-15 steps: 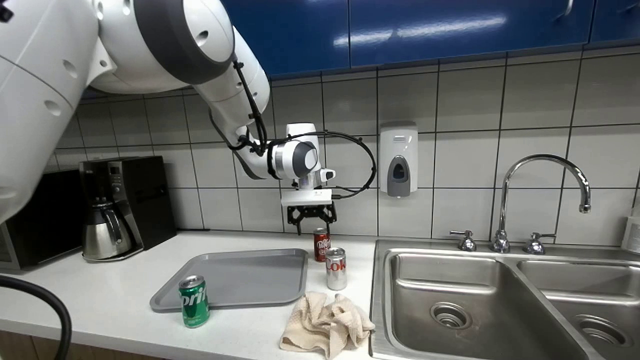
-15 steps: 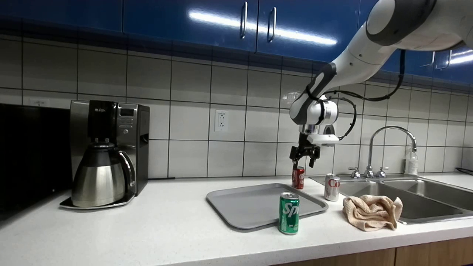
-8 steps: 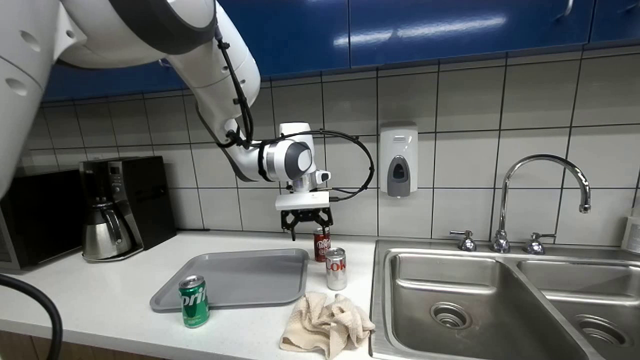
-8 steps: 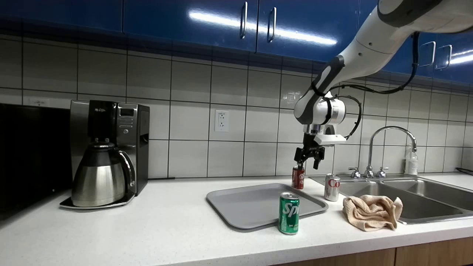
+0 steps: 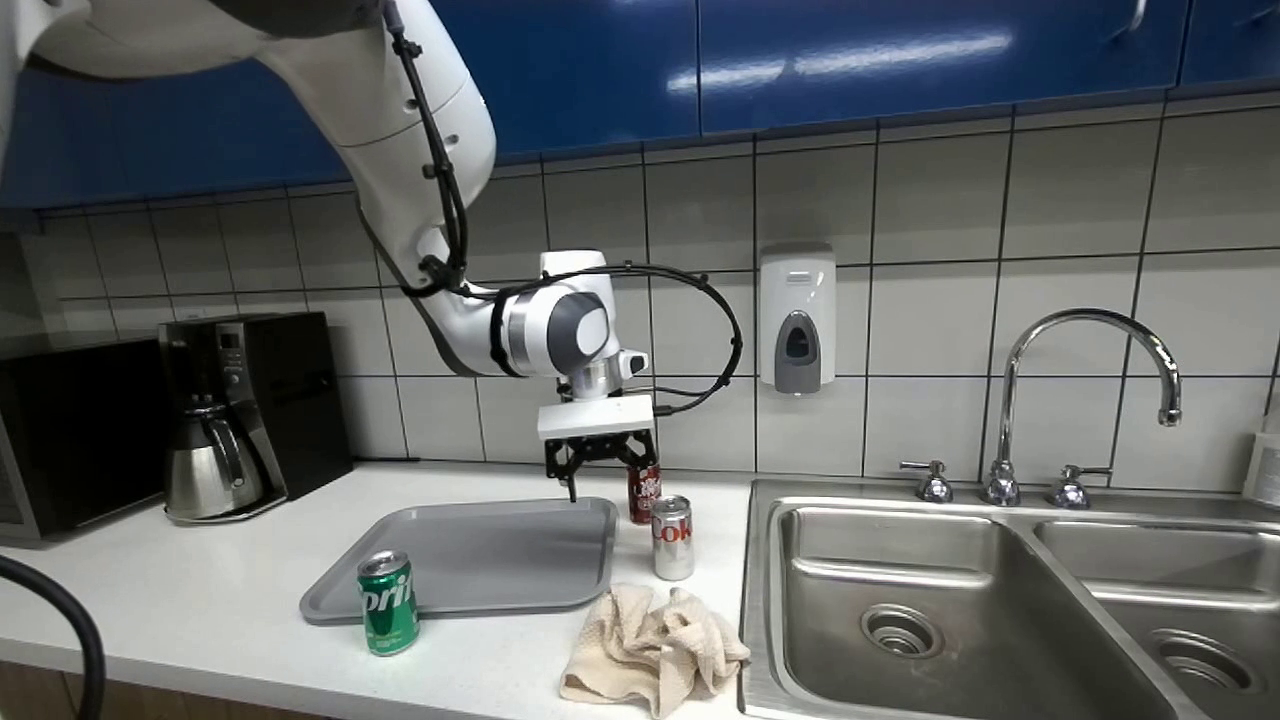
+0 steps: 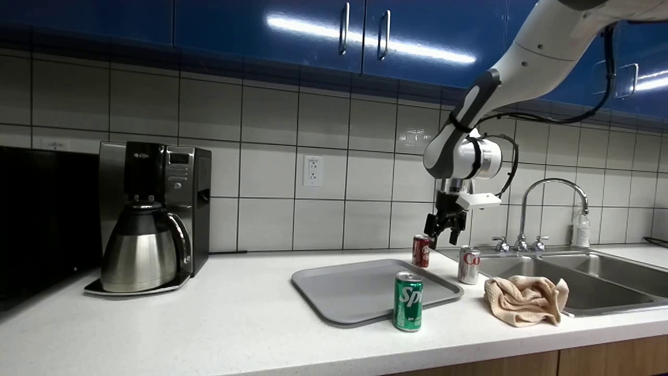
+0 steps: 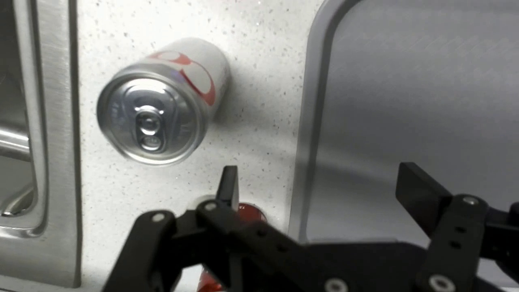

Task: Remove the cans from the tray.

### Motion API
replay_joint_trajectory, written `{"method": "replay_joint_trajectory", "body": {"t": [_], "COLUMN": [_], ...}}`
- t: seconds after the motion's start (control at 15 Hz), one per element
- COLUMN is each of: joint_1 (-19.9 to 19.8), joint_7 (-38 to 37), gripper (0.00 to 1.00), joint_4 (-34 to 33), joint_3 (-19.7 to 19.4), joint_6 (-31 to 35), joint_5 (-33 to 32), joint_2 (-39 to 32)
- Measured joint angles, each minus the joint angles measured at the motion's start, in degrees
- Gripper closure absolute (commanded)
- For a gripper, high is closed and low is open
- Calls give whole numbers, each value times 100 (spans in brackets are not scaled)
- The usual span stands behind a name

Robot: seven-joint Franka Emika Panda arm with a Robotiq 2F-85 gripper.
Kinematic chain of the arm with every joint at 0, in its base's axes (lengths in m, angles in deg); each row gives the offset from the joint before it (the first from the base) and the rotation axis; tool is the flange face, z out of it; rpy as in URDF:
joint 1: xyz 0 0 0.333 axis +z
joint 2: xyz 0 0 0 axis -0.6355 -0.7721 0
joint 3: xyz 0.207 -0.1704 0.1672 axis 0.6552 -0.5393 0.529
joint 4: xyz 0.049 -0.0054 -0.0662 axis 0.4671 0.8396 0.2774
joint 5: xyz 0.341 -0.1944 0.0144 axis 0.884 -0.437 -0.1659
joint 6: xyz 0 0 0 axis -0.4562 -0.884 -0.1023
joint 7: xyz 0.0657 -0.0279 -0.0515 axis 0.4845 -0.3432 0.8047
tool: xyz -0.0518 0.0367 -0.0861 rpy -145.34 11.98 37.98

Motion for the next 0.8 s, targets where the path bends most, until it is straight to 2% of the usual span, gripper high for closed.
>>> {"method": "replay_joint_trajectory", "body": {"t": [0.8], "joint_1": [-3], "joint_7": [639], "gripper": [0], "joint_4": [1723], "joint_3": [1], "joint_6": [623], "joint_5": [13], "joint_2": [1152]}}
